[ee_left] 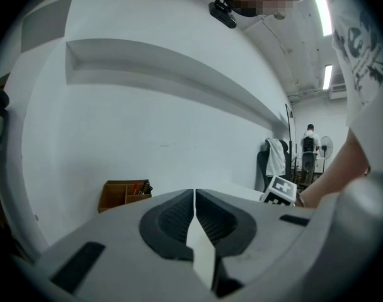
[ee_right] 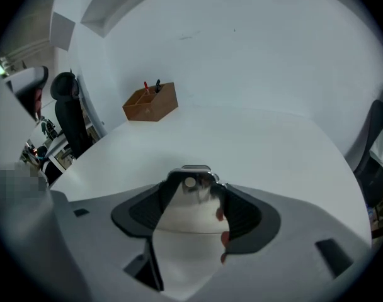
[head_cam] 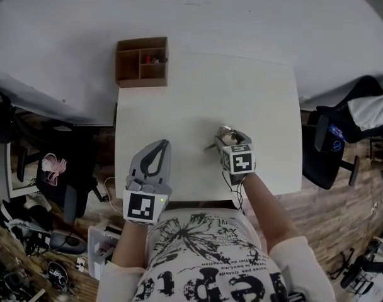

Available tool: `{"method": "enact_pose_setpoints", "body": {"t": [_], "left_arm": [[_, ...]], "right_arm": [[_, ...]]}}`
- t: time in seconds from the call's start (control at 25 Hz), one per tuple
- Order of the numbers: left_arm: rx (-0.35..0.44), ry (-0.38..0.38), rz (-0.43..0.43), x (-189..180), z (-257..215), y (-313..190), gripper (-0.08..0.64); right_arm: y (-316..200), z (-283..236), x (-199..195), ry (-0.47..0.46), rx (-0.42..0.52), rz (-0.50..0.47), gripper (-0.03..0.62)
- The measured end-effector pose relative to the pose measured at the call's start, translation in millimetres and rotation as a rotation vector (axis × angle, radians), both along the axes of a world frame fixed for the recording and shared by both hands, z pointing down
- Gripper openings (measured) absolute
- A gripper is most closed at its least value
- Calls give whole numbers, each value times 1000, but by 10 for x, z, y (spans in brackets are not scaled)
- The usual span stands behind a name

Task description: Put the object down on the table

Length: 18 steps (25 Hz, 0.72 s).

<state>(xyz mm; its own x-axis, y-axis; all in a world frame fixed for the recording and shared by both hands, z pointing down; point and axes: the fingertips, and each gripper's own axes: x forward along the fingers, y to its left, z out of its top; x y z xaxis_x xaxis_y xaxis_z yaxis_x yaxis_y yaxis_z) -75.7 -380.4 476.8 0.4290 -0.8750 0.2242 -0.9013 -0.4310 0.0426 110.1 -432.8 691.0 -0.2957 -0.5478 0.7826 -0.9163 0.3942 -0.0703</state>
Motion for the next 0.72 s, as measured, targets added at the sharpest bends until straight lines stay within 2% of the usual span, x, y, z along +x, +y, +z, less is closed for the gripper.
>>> {"method": "enact_pose_setpoints", "body": {"t": [0.32,0.44,0.52,0.64,0.72], "left_arm": [[-12,-22,53,134,160,-10,12],[-22,-4,50,157,179,-34,12],[-7,-4,45,132,181,-70,12],[-9,7,38,103,120,-104,12],[18,8,31,83,84,-122,12]], "right_arm": [[-27,184,-20,84,-116,-12,282],[-19,218,-16,114,-138,-22,284],[-31,225,-1,118,-147,-8,284],[-51,193,18,104,-143,20,341],[-60,80,-1,71,-118,29,345]]}}
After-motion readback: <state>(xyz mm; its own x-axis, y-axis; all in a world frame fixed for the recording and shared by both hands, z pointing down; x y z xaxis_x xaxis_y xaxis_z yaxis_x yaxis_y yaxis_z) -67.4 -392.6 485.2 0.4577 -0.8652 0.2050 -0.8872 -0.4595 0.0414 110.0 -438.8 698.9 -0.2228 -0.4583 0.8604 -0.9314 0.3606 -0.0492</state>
